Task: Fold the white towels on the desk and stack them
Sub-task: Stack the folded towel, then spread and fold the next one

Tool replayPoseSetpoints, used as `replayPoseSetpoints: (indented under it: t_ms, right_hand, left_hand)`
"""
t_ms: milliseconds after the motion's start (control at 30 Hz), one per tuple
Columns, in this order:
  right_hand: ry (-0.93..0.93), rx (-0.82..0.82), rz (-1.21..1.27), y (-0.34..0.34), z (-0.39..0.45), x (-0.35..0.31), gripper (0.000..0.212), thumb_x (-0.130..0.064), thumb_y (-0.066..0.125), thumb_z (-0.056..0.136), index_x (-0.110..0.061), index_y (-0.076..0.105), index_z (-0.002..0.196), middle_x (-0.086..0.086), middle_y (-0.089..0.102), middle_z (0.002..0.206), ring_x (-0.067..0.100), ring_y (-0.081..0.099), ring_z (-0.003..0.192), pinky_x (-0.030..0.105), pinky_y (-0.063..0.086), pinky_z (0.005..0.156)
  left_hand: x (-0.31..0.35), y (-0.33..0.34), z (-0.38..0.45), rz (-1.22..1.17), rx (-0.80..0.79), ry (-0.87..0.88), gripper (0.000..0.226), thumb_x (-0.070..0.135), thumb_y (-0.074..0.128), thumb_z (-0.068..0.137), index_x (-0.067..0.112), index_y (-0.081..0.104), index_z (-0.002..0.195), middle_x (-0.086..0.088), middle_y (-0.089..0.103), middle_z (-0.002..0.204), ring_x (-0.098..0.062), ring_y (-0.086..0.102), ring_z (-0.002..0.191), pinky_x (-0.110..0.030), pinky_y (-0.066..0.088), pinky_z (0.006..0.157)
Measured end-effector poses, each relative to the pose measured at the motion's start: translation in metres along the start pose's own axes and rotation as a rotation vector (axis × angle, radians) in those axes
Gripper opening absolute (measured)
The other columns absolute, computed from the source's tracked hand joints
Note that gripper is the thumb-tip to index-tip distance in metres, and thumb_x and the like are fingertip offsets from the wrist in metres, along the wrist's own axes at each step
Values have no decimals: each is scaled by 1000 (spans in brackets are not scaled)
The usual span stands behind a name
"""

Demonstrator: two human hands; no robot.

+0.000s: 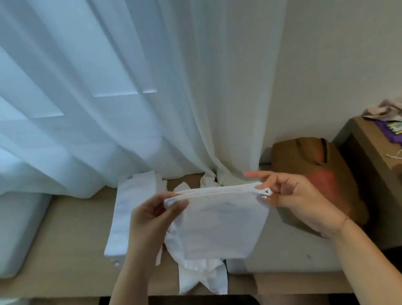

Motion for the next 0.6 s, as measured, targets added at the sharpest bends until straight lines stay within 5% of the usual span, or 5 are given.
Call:
replayPoseSetpoints:
  t_ms: [200,400,600]
  right_hand:
    - [87,-19,-61,-1,42,18,18,8,76,72,-6,76,82,14,74,96,17,68,92,17,52,77]
    - [91,54,-45,8,75,31,19,-10,81,70,-15,79,87,0,76,96,8,69,96,19,49,91]
    - [38,133,77,73,102,39,17,-26,81,66,-25,80,83,-4,76,90,2,70,83,8,49,70]
  left_hand:
    - [8,-7,17,22,77,20,10,1,75,77,5,74,86,-1,73,80,-5,66,73,-14,51,65]
    - [-1,-29,45,129,24,-11,13,-2,76,75,-2,74,88,-23,66,100,-18,65,82,-19,55,71]
    - [-16,-91,74,54,42,-32,18,-1,78,72,-3,74,89,-25,65,107,-17,64,86,-19,53,74]
Point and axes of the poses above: each hand's wrist, its own z-axis towards the middle knuckle, its own y-axis out of the palm, x = y × z, the point moved 8 cm from there along z, towards the middle knuckle
